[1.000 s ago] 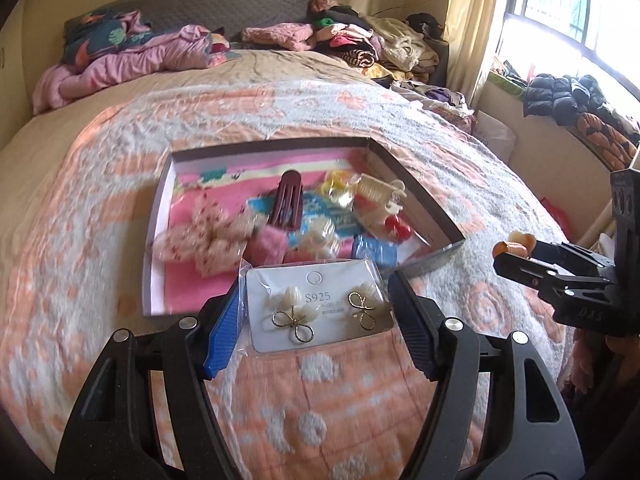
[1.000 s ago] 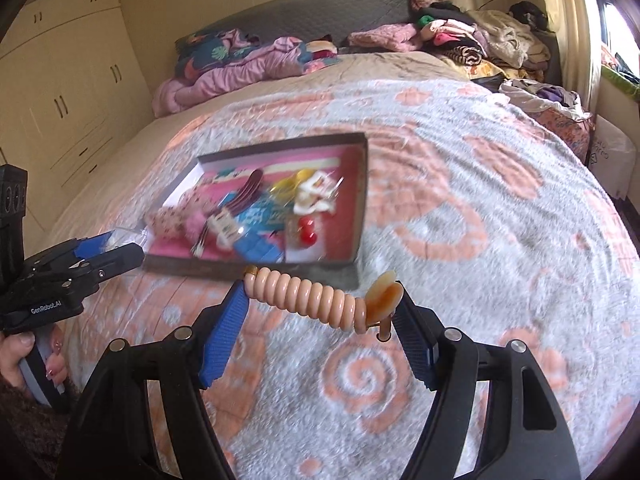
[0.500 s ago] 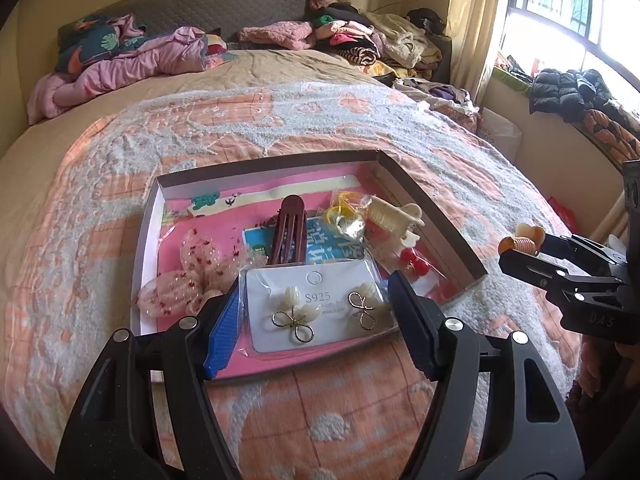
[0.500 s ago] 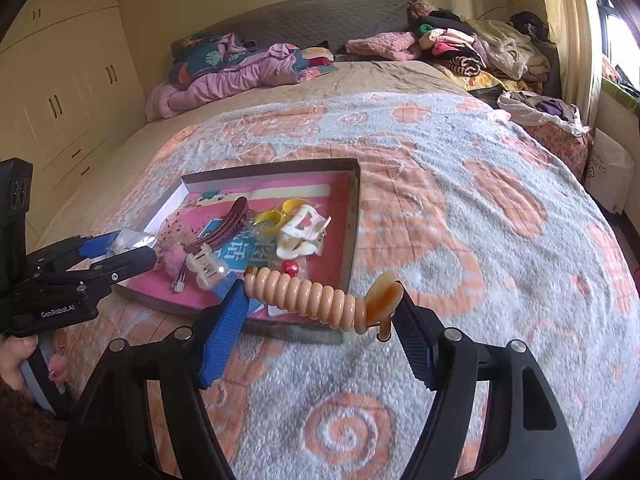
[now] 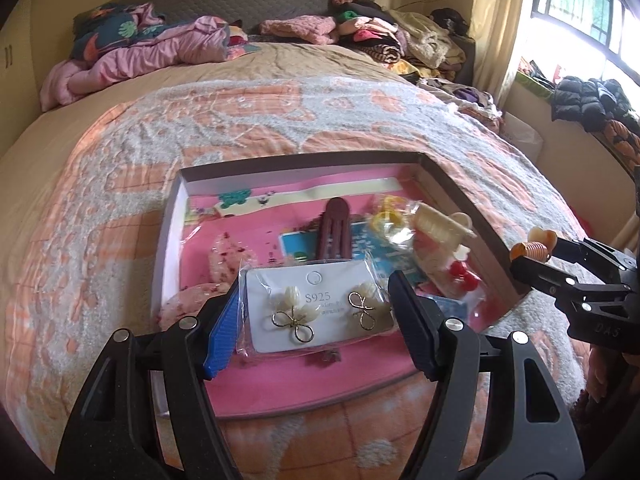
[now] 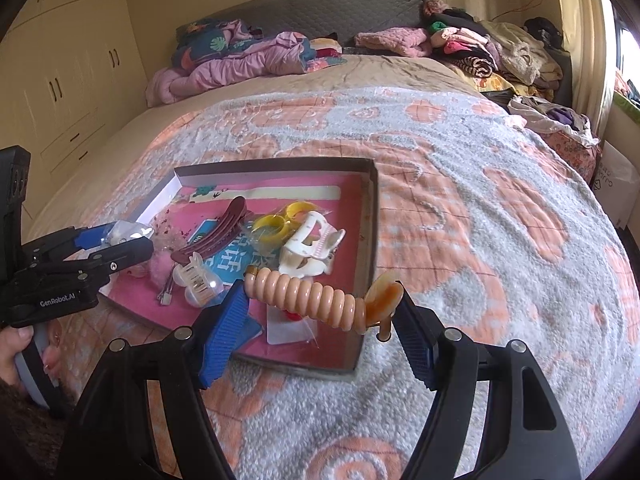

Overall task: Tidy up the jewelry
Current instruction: 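Carry the earring card and beaded coil tie over the tray with both tools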

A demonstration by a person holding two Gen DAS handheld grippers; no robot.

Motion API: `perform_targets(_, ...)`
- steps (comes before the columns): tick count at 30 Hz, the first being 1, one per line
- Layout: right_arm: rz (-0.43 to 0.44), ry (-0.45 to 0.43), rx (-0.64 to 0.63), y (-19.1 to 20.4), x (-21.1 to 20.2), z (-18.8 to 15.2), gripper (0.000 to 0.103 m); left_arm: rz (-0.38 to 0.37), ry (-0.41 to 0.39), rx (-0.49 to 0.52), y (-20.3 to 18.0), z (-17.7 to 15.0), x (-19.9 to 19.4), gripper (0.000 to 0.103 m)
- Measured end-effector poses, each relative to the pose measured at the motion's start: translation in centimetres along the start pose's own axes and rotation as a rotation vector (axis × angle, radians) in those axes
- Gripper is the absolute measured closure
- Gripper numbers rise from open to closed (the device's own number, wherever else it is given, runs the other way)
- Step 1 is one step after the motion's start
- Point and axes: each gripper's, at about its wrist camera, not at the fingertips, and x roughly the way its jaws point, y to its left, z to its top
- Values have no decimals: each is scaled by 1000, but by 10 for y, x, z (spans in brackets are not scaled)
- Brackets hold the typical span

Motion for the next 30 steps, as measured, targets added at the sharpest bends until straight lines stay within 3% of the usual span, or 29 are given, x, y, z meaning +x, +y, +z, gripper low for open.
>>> perform_targets(11,23,41,-48,25,28,1,34,38,11,-54,29,-8,4,43)
perform_targets(30,31,89,-81,39,36,-14,33,44,52,-42,28,-22,6,42)
